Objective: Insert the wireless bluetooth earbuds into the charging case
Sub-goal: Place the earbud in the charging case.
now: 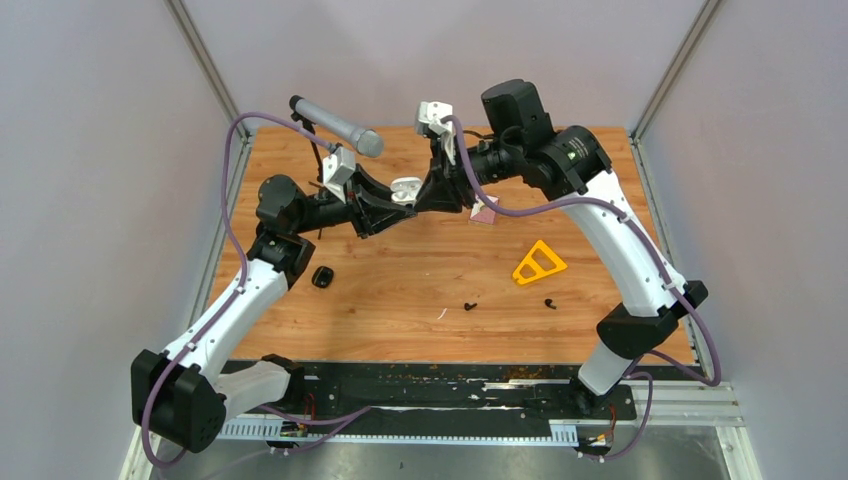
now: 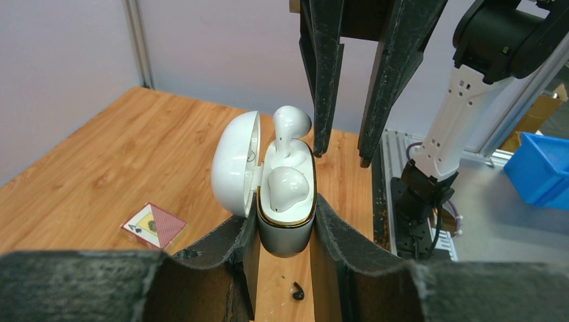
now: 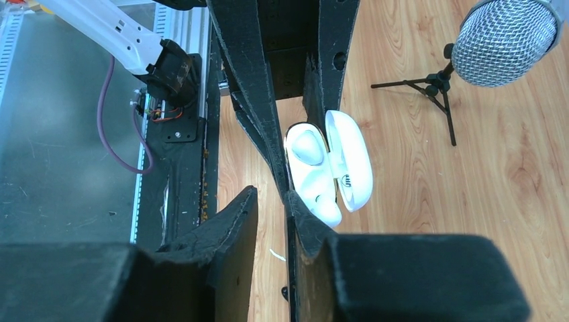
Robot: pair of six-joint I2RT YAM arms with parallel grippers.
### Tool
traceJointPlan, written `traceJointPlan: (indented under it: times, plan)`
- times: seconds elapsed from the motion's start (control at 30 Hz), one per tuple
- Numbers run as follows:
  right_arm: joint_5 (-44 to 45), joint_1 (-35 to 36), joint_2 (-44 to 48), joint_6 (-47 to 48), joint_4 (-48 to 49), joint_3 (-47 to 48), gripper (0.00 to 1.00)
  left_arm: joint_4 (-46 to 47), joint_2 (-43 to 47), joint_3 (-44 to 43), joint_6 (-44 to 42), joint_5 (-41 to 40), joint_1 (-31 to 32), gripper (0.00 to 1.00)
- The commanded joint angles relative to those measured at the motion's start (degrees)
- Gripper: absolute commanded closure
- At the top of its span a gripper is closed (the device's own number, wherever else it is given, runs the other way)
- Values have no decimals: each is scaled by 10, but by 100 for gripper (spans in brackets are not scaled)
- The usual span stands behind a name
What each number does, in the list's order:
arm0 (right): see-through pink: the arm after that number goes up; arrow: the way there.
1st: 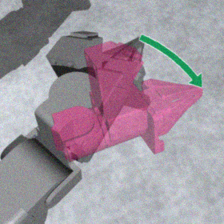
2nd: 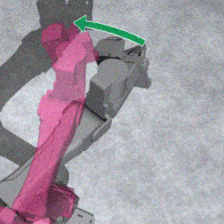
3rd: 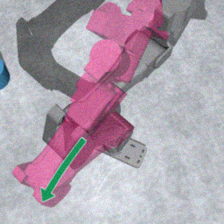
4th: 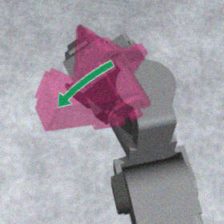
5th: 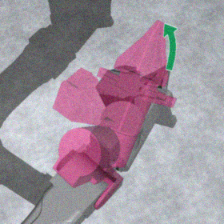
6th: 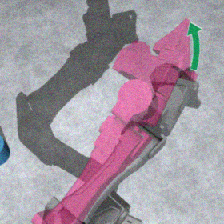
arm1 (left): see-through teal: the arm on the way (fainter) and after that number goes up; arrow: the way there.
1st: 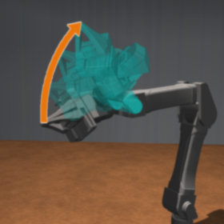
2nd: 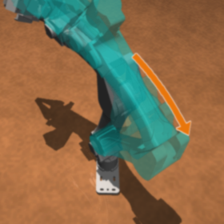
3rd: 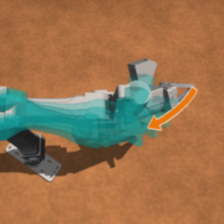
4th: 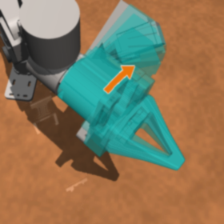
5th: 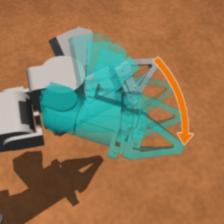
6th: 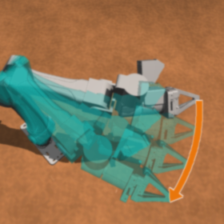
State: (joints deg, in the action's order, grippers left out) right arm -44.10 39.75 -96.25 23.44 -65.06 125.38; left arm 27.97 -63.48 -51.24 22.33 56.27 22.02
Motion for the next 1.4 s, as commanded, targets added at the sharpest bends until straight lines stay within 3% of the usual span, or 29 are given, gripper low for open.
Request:
traceJointPlan:
  times: [0.0,0.17,0.33,0.63,0.97,1.37]
  plan:
    - [-17,1,5,20,15,40,79,12,2,1,-11,7,1,100]
    - [-23,-10,48,82,11,43,68,39,-4,3,5,50,1,100]
    - [17,-9,70,236,-47,18,61,47,-5,4,2,94,1,100]
    - [123,63,107,435,-66,-39,56,52,1,15,3,108,1,100]
    - [186,109,105,527,-41,-85,55,23,5,13,-22,122,1,100]
    - [191,114,91,552,-41,-87,65,-2,6,7,-49,131,1,100]
